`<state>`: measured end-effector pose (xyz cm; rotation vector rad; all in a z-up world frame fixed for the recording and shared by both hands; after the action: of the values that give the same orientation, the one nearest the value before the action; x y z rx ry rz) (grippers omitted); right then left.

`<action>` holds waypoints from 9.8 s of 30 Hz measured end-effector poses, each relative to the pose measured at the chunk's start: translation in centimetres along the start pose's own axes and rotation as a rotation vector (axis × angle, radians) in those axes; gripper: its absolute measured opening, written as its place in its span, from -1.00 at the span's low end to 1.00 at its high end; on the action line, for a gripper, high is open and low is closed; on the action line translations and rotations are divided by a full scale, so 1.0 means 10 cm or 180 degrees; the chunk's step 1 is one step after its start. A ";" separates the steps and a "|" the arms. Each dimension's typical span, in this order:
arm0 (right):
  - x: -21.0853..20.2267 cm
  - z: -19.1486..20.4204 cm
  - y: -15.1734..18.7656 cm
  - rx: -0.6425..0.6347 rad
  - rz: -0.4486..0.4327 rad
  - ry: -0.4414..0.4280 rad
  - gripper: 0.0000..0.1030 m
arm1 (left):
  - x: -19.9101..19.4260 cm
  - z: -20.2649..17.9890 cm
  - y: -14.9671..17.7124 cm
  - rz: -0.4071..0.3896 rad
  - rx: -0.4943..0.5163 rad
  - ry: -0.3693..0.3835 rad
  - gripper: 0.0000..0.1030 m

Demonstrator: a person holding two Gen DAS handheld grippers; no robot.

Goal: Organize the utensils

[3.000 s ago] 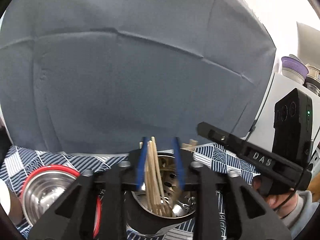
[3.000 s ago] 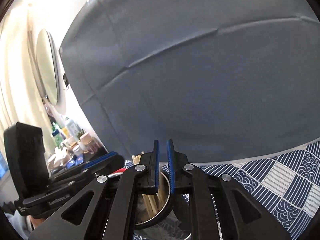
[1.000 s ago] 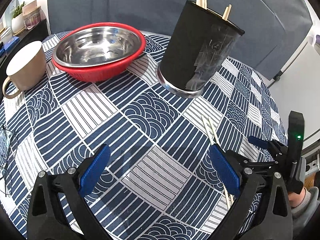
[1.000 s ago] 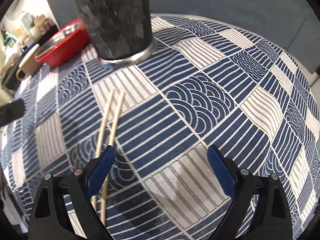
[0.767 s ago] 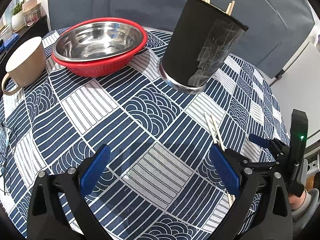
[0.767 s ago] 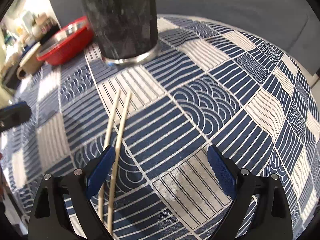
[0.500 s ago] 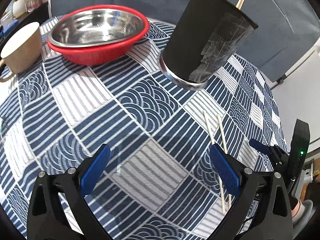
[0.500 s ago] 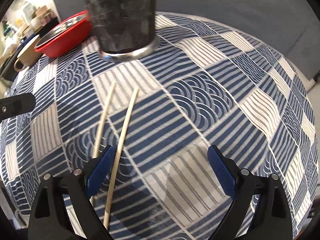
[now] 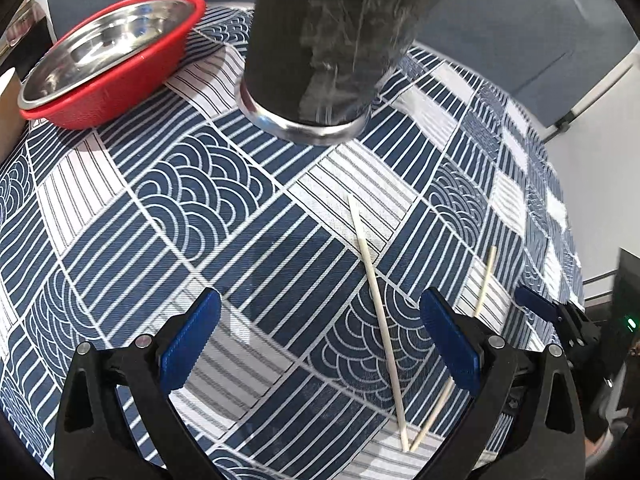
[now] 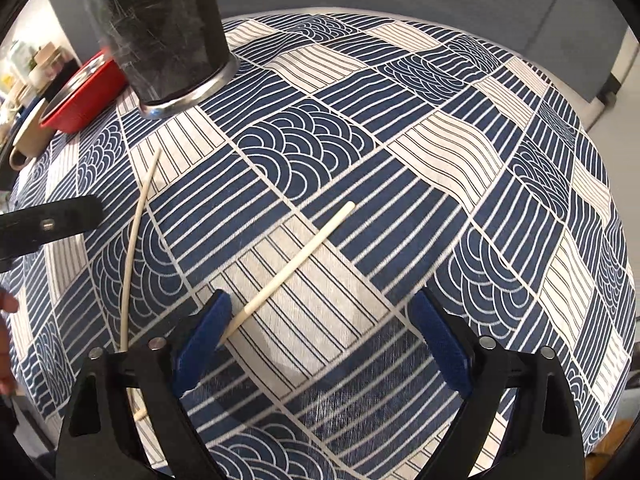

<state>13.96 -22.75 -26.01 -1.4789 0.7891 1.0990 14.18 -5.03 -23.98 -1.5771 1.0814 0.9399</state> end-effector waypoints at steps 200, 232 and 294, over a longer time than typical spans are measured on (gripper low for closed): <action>-1.84 0.48 -0.60 0.0038 -0.0901 -0.0400 0.81 | -1.92 0.18 -0.11 -0.1003 0.0504 -0.0516 0.88; -2.37 0.56 -0.24 0.0169 -0.1125 -0.0287 0.84 | -2.27 0.11 0.19 -0.1034 0.0348 -0.0578 0.88; -2.45 0.53 -0.18 0.0152 -0.1157 -0.0279 0.84 | -2.31 -0.06 0.32 -0.1075 0.0468 -0.0465 0.89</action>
<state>5.81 -19.32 -2.47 -1.4536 0.4582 0.8567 4.10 -1.40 -3.25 -1.4862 0.7355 0.7171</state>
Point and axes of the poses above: each gripper's, at about its wrist camera, not at the fingertips, and x roughly the way its jaws point, z to its left, y to its underside, the point moved 10 cm from there along x, roughly the way its jaws point, and after that the axes turned 2 degrees about z, right-handed, at the moved point
